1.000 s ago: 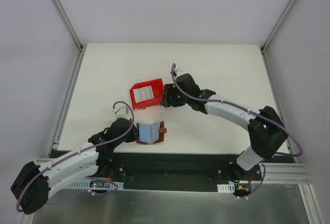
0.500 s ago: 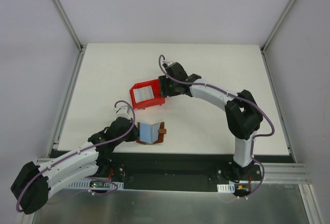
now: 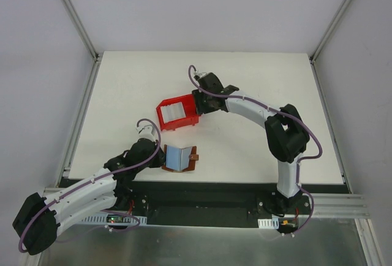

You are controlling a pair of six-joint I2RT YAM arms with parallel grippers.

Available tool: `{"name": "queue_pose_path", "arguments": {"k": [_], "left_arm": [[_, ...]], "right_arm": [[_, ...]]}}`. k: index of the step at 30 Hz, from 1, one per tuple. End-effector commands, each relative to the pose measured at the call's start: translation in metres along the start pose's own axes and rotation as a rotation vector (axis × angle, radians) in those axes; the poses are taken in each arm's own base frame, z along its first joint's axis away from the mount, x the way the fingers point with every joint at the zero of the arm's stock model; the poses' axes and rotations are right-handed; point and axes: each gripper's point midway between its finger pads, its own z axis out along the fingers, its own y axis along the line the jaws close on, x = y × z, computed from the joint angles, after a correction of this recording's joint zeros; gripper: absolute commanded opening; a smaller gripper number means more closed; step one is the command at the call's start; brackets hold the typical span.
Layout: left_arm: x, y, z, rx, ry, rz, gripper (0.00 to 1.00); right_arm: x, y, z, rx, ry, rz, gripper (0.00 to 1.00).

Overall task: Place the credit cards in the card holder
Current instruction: Move the card holder to the center of the board.

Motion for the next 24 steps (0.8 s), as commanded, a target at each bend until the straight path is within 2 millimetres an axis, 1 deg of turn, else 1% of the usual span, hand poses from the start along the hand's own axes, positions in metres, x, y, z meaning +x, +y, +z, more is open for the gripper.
{"name": "queue_pose_path", "arguments": {"k": [1, 3, 5, 10, 15, 18, 22, 24], "left_arm": [[-0.011, -0.01, -0.004, 0.024, -0.014, 0.028, 0.0], [-0.011, -0.01, -0.004, 0.024, -0.014, 0.029, 0.0], [-0.011, -0.01, -0.004, 0.026, -0.014, 0.031, 0.0], [-0.01, -0.011, -0.004, 0.031, -0.009, 0.042, 0.0], [-0.011, -0.014, -0.005, 0.048, -0.008, 0.052, 0.0], [-0.01, -0.016, -0.006, 0.055, -0.002, 0.058, 0.0], [-0.011, -0.018, -0.006, 0.067, -0.001, 0.062, 0.0], [-0.01, -0.019, -0.005, 0.071, 0.002, 0.06, 0.0]], "right_arm": [[0.007, -0.025, -0.012, 0.054, 0.018, -0.046, 0.47], [0.008, -0.029, -0.018, 0.062, 0.013, -0.054, 0.47], [0.014, -0.036, -0.024, 0.079, 0.018, -0.068, 0.47], [0.033, -0.056, -0.039, 0.107, 0.036, -0.099, 0.47], [0.045, -0.077, -0.055, 0.145, 0.031, -0.155, 0.47], [0.054, -0.09, -0.059, 0.152, 0.036, -0.187, 0.47], [0.056, -0.103, -0.061, 0.153, 0.035, -0.205, 0.47], [0.055, -0.105, -0.059, 0.131, 0.038, -0.197, 0.48]]}}
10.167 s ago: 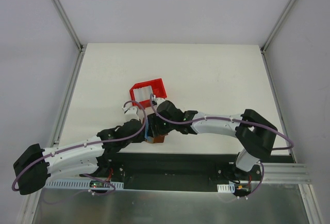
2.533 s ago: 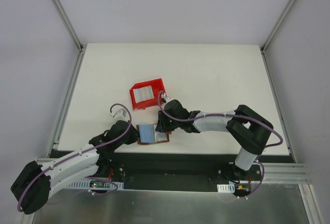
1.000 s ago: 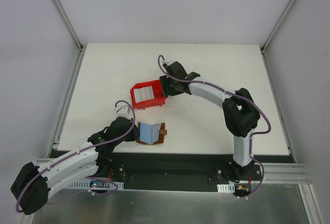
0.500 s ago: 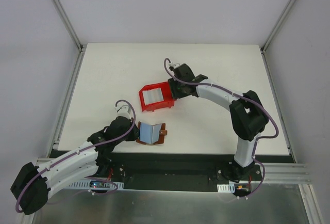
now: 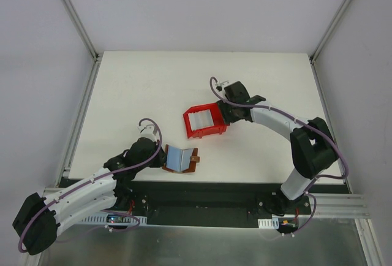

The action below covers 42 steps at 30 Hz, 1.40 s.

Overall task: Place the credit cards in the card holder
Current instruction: Move the card holder to the center of the board, then pick up the credit card from the storage box.

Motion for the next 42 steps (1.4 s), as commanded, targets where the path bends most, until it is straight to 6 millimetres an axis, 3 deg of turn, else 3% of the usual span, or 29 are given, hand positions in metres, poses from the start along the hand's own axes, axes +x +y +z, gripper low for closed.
{"name": "queue_pose_path", "arguments": {"k": [1, 5, 8, 12, 16, 23, 42], "left_arm": [[-0.01, -0.014, -0.003, 0.045, -0.01, 0.019, 0.0], [-0.011, -0.017, -0.003, 0.053, -0.008, 0.009, 0.0], [-0.012, -0.02, -0.003, 0.056, -0.014, -0.017, 0.0], [-0.02, -0.029, -0.005, 0.067, -0.036, -0.036, 0.0], [-0.024, -0.037, -0.006, 0.068, -0.039, -0.047, 0.0], [-0.024, -0.043, -0.001, 0.042, -0.031, -0.073, 0.0], [-0.018, -0.04, -0.002, 0.029, -0.067, -0.151, 0.0]], "right_arm": [[-0.001, -0.018, -0.006, 0.006, -0.009, -0.039, 0.48], [-0.011, -0.021, -0.013, -0.004, -0.028, -0.024, 0.55], [-0.028, -0.021, -0.033, -0.022, -0.083, 0.006, 0.6], [-0.057, -0.006, -0.063, -0.11, -0.184, 0.045, 0.67], [-0.071, 0.021, -0.078, -0.254, -0.231, 0.111, 0.71], [-0.066, 0.045, -0.058, -0.314, -0.152, 0.186, 0.75], [-0.06, 0.062, 0.004, -0.351, -0.022, 0.218, 0.84]]}}
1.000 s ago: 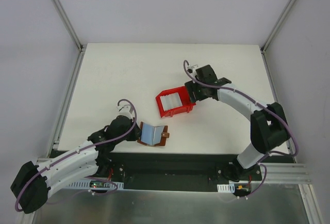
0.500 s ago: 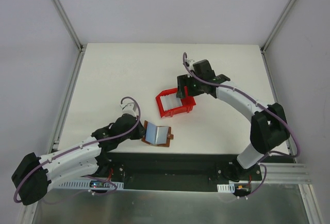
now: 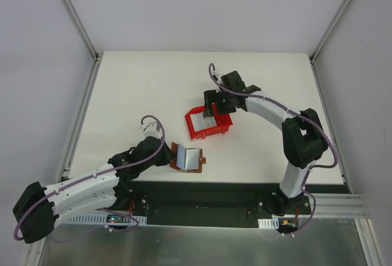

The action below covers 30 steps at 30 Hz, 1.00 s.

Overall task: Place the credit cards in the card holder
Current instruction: Pick up the credit card from the storage box.

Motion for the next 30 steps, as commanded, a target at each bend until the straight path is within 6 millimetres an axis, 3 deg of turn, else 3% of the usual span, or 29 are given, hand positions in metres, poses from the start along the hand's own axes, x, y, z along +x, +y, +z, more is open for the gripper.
{"name": "queue_pose_path", "arguments": {"k": [1, 8, 15, 30], "left_arm": [[-0.009, -0.005, 0.0, 0.016, -0.054, -0.048, 0.0], [-0.005, 0.0, 0.002, -0.007, -0.052, -0.055, 0.0], [-0.002, 0.005, 0.003, -0.017, -0.051, -0.054, 0.0], [-0.003, 0.004, 0.005, -0.016, -0.051, -0.047, 0.0]], "right_arm": [[-0.014, 0.011, 0.009, -0.041, -0.015, 0.003, 0.85], [-0.006, 0.017, 0.028, -0.042, 0.016, 0.022, 0.87], [0.003, 0.019, 0.034, -0.019, 0.042, 0.011, 0.88], [-0.011, 0.035, 0.004, -0.054, -0.018, -0.008, 0.82]]}}
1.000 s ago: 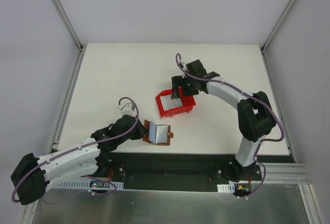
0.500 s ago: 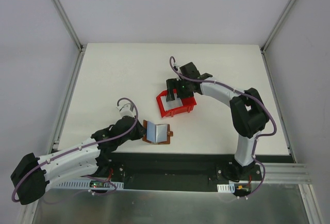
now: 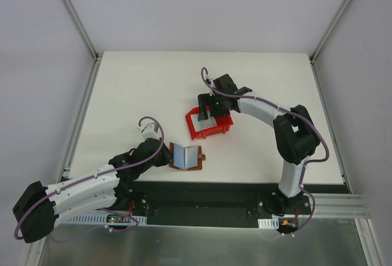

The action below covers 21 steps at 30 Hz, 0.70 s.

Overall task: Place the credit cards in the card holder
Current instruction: Pick up the credit card from the storage box.

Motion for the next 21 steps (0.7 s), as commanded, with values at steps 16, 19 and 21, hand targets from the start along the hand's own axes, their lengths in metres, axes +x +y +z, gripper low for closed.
{"name": "queue_pose_path", "arguments": {"k": [16, 19, 21], "left_arm": [[-0.0018, -0.0072, 0.003, 0.022, -0.011, 0.004, 0.0], [-0.0004, -0.0065, 0.0036, 0.02, -0.006, 0.006, 0.0], [-0.0009, -0.0066, 0.0039, 0.02, -0.008, 0.004, 0.0]], "right_arm": [[-0.0144, 0.015, -0.0286, -0.01, -0.059, -0.001, 0.54], [-0.0152, 0.0136, -0.0293, -0.001, -0.062, -0.004, 0.47], [-0.0172, 0.0148, -0.0305, -0.005, -0.067, -0.007, 0.44]]}}
